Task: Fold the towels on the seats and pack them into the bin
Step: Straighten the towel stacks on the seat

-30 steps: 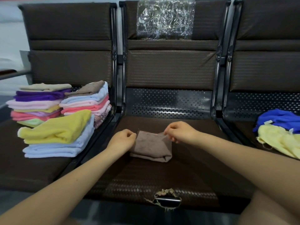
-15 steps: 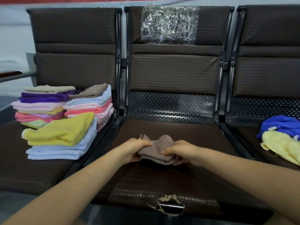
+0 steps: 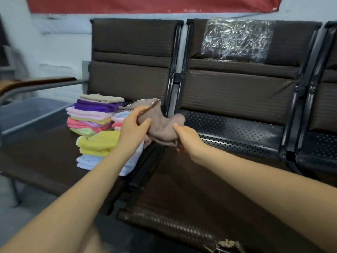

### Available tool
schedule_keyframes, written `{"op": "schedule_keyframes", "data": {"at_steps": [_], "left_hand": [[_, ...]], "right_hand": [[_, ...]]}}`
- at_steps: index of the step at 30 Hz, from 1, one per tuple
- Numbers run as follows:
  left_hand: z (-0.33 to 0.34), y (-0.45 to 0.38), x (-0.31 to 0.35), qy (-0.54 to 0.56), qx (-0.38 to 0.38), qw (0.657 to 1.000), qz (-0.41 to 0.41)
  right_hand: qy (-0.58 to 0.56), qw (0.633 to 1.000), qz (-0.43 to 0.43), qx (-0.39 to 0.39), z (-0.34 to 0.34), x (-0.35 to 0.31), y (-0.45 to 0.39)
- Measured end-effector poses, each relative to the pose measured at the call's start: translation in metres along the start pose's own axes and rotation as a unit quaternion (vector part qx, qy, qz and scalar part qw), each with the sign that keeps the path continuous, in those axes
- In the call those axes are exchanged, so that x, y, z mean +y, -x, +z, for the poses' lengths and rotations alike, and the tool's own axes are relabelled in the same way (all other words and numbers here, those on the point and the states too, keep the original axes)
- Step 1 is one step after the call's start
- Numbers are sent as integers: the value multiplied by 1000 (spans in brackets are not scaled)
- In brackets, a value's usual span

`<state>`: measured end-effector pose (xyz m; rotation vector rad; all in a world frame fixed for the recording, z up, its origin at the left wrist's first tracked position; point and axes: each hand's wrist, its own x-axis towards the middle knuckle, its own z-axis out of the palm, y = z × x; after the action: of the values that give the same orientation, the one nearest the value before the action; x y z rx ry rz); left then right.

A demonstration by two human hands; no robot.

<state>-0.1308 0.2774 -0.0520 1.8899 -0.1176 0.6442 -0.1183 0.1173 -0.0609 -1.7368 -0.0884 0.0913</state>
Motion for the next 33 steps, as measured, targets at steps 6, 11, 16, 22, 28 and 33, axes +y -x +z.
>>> {"op": "schedule_keyframes", "data": {"at_steps": [6,11,16,22,28,33], "left_hand": [[-80,-21,-80,-167,174,966,-90],[-91,-11,-130,-391,29,894,-216],[-76,-13,-90,-400,100,910,-43],[11,-2,-12,-184,-39,980,-66],[129,41,49,-56,-288,928,-231],[208,93,81,-41,-395,877,-272]], "right_hand": [[-41,996,16,-75,119,-6,-50],[47,993,85,-66,151,30,-55],[6,984,133,-120,88,25,-41],[59,984,167,-31,-77,41,-6],[5,960,238,146,-215,67,52],[-28,954,196,225,-287,65,80]]}}
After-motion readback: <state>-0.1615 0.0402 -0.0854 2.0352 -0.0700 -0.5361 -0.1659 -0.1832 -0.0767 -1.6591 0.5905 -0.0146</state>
